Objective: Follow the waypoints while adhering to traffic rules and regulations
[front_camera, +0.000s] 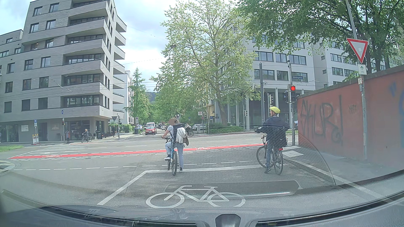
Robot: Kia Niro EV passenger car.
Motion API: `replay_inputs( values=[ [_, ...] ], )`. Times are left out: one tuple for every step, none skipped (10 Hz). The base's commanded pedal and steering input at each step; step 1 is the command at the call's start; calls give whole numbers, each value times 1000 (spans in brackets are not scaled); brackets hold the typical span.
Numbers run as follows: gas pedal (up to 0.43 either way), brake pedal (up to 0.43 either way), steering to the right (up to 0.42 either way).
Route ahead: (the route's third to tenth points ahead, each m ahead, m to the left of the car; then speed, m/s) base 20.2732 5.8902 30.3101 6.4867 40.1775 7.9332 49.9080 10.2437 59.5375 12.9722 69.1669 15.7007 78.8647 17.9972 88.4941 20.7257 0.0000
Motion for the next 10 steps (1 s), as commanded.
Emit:
replay_inputs(
  values=[
    [0,262,-16],
    [0,262,-16],
    [0,262,-15],
    [0,262,-16],
    [0,262,-16],
    [0,262,-15],
    [0,262,-16],
    [0,262,-16],
    [0,262,-16],
    [0,262,-15]
  ],
)
